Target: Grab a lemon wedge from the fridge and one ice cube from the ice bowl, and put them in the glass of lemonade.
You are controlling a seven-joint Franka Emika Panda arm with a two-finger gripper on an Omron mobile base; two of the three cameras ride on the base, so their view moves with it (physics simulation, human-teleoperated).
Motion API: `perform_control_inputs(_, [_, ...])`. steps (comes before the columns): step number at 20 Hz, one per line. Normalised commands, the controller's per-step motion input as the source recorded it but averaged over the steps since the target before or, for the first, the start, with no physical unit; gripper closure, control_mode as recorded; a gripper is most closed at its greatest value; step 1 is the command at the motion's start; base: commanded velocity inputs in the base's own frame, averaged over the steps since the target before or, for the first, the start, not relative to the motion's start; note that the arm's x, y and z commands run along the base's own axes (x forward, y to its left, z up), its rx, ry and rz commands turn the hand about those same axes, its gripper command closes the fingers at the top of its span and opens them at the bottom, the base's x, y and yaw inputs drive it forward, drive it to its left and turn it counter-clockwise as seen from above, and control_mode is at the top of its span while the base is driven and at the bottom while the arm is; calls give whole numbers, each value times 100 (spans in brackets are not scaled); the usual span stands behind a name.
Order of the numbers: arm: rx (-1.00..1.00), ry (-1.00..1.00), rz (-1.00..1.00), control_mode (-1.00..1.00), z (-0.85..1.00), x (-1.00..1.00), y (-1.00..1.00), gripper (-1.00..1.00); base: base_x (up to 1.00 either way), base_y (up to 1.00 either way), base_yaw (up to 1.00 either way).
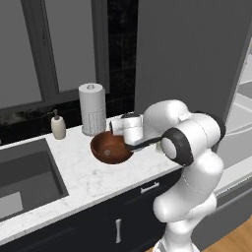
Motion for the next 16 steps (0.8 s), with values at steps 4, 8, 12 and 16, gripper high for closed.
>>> perform_control_inputs(4, [5, -3, 0, -100, 37, -71, 78, -100, 0, 0, 0])
perform_control_inputs(8, [10, -6, 0, -100, 34, -71, 95, -100, 0, 0, 0])
perform_control_inputs(12, [10, -5, 0, -100, 30, -66, 99, -100, 0, 0, 0])
perform_control_inputs(16, [8, -13, 0, -100, 21, -72, 83, -100, 0, 0, 0])
